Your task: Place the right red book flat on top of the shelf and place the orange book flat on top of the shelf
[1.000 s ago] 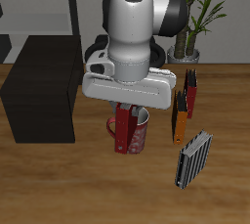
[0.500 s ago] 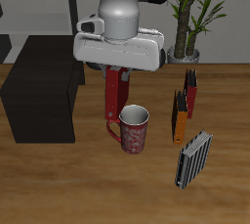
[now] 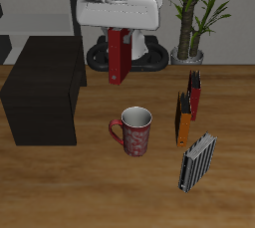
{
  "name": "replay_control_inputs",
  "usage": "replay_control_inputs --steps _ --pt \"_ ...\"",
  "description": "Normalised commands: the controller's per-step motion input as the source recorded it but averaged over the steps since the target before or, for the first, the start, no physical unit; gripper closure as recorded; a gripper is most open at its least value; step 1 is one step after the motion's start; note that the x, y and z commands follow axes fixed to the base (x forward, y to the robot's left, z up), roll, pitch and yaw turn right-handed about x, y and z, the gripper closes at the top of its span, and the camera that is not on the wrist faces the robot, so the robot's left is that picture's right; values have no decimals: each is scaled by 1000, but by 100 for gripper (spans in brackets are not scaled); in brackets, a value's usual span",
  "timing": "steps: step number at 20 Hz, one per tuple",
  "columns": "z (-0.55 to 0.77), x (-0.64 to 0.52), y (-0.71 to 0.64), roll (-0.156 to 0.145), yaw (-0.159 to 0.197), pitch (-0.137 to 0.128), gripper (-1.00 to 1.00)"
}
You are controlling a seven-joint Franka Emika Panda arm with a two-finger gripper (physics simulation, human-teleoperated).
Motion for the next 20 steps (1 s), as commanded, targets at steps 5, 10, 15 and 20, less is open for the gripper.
replay_control_inputs --steps 5,10,15,20 --pt "134 -516 -63 28 -7 -35 100" --pt "7 -629 -77 7 20 -34 100" --pt "-98 -491 -74 4 -3 44 100" --pt "89 -545 -124 9 18 -42 100"
